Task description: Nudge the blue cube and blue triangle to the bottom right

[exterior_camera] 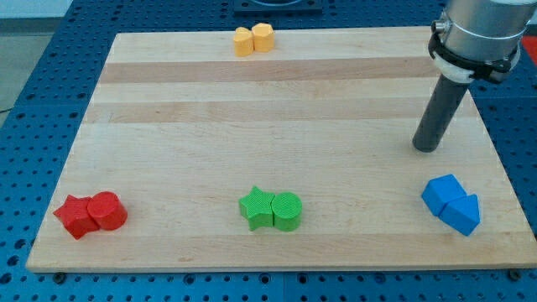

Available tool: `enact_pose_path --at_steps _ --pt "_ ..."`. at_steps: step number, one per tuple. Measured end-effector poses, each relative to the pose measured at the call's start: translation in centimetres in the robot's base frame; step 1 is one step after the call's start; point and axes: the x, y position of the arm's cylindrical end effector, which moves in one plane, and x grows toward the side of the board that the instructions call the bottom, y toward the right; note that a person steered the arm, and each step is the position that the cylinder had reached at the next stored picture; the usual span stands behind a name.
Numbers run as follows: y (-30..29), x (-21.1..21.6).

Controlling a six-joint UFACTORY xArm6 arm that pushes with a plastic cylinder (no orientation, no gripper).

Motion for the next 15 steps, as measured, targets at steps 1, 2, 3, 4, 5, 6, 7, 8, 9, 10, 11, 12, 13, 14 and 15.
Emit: enact_pose_path --at_steps 1,2,3,4,5,6,7,8,9,10,11,12,13,14,15 --pt "0.0 0.0" --pt "0.0 -0.3" --pt "0.0 -2.8" --pt "0.1 -5.3" --pt "0.1 -5.7" --pt "0.1 -7.5" --pt "0.1 -7.5" --pt "0.1 -7.5" --pt "-0.6 -7.5" --pt "-8.5 -7.5" --pt "-15.5 -7.5" --pt "-16.1 -7.5" --pt "-16.1 -6.3" --pt "-16.1 -0.2" --pt "-15.6 1.8"
